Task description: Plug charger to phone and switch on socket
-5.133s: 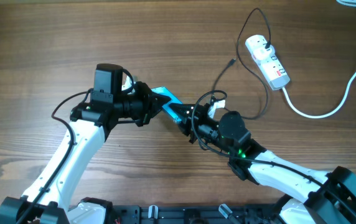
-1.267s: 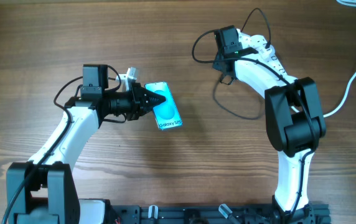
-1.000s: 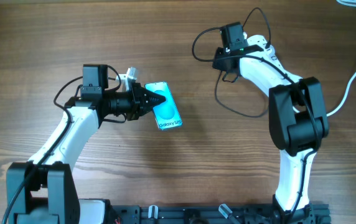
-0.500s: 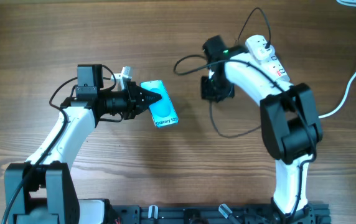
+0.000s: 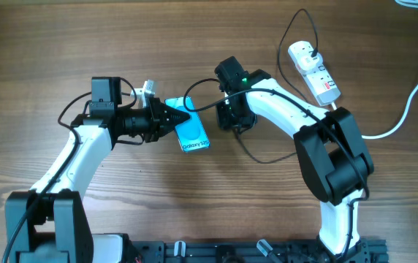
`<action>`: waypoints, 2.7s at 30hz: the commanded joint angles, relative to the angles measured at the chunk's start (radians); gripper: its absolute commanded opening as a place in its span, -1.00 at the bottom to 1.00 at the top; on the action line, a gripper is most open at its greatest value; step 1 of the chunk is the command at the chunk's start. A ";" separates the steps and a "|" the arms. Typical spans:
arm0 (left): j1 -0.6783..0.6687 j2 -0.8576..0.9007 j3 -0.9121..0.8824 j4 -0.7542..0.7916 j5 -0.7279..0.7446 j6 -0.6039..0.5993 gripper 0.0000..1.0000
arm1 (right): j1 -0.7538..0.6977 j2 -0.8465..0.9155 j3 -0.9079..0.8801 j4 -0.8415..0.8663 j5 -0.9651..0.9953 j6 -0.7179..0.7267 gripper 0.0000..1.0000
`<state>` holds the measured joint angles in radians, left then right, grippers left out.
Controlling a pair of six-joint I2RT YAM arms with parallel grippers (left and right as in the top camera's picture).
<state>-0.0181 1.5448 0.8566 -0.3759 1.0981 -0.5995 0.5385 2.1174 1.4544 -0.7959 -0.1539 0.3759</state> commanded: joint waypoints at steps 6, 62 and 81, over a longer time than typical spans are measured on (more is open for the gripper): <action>0.006 -0.004 0.011 -0.002 0.039 0.039 -0.92 | 0.007 0.133 -0.088 -0.009 -0.011 -0.010 0.38; 0.050 -0.004 0.011 -0.010 0.065 0.016 -0.92 | 0.008 0.133 -0.160 0.055 0.053 -0.010 -0.65; 0.050 -0.004 0.011 -0.009 0.065 0.016 -0.92 | 0.008 0.133 -0.161 0.039 0.135 0.047 -0.82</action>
<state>0.0273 1.5448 0.8566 -0.3889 1.1172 -0.5816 0.5339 2.0869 1.3891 -0.7345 -0.0586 0.3996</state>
